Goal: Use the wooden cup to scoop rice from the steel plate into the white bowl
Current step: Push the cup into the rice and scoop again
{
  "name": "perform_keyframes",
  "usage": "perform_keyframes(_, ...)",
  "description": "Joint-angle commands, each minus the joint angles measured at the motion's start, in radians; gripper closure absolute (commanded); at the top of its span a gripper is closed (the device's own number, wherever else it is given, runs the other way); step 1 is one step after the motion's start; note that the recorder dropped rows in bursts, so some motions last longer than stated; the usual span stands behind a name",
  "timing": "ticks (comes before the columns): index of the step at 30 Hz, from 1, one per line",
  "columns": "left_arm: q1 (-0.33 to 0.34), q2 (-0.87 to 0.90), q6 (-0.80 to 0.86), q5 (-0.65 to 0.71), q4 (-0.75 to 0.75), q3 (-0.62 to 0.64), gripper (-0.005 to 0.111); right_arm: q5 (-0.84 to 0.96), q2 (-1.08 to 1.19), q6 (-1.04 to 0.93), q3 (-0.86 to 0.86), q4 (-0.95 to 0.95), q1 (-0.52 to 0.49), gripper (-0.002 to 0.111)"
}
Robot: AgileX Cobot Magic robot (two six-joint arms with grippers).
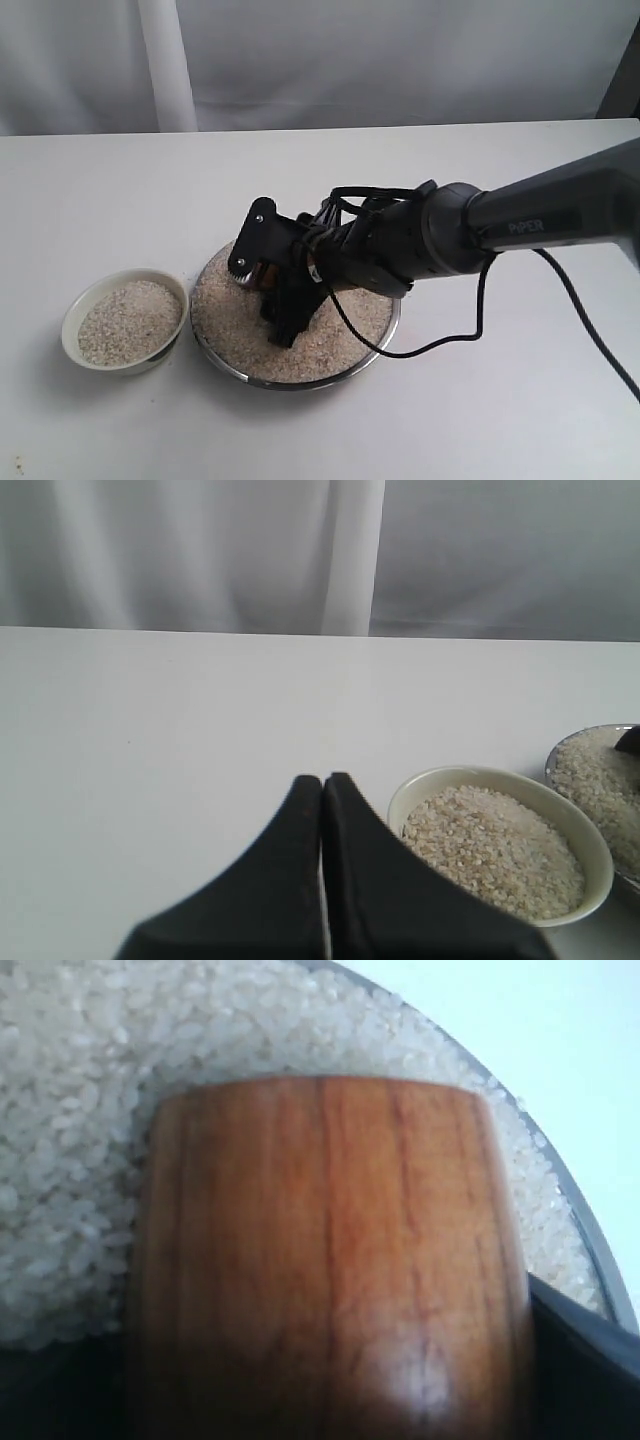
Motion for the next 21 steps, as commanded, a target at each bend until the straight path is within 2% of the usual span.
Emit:
perform_keyframes(1, -0.005, 0.000, -0.002, -0.007, -0.006, -0.006, 0.107, -0.100, -0.008, -0.012, 0.085, 0.017, -0.015, 0.105)
perform_keyframes(9, -0.005, 0.000, -0.002, -0.007, -0.006, -0.006, 0.107, -0.295, -0.072, -0.012, 0.210, 0.063, -0.041, 0.105)
perform_keyframes(21, -0.005, 0.000, -0.002, -0.007, -0.006, -0.006, 0.107, -0.688, -0.072, -0.012, 0.326, 0.160, -0.070, 0.105)
